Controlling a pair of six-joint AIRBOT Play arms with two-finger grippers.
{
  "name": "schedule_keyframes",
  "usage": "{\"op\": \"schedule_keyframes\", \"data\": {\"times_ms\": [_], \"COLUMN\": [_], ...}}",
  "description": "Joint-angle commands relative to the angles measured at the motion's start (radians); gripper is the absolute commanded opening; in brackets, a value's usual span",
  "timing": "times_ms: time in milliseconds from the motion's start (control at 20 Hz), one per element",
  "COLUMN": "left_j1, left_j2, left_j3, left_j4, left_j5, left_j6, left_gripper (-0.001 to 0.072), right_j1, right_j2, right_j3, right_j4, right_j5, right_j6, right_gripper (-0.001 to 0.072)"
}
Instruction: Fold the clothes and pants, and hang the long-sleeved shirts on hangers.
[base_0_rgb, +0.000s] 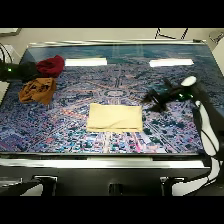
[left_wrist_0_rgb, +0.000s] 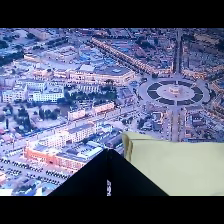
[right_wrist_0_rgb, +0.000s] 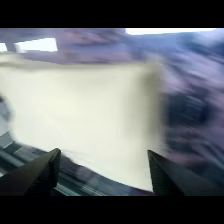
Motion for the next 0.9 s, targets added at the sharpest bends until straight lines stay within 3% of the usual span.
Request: {"op": "schedule_keyframes", "data": {"times_ms": [0, 150, 350, 400, 450, 500, 700, 850], "left_j1": [-0.015, -0.043, -0.08, -0.084, -0.085, -0.089, -0.09, -0.09], "left_j2": [0.002, 0.002, 0.002, 0.002, 0.002, 0.002, 0.002, 0.002], "left_j3": [0.0, 0.0, 0.0, 0.0, 0.0, 0.0, 0.0, 0.0], "left_j4": [0.001, 0.001, 0.002, 0.002, 0.002, 0.002, 0.002, 0.002], "left_j5": [0.001, 0.001, 0.002, 0.002, 0.002, 0.002, 0.002, 0.004], "left_j6": [0.003, -0.001, -0.008, -0.008, -0.008, -0.008, -0.008, -0.007], "left_gripper": [0.0023, 0.0023, 0.0023, 0.0023, 0.0023, 0.0023, 0.0023, 0.0023], "right_j1": [-0.063, 0.0, 0.063, 0.075, 0.078, 0.072, -0.037, -0.184], "right_j2": [0.029, 0.021, -0.027, -0.035, -0.037, -0.034, -0.022, 0.014], "right_j3": [-0.191, -0.306, -0.305, -0.305, -0.305, -0.298, -0.095, 0.127], "right_j4": [-0.048, 0.163, 0.269, 0.285, 0.305, 0.331, 0.365, 0.251], "right_j5": [-0.031, -0.185, -0.212, -0.213, -0.212, -0.206, -0.031, 0.057], "right_j6": [-0.064, -0.218, -0.262, -0.271, -0.298, -0.309, -0.337, -0.192], "right_gripper": [0.0628, 0.0619, 0.0563, 0.0489, 0.022, 0.0044, 0.0041, 0.0042]}}
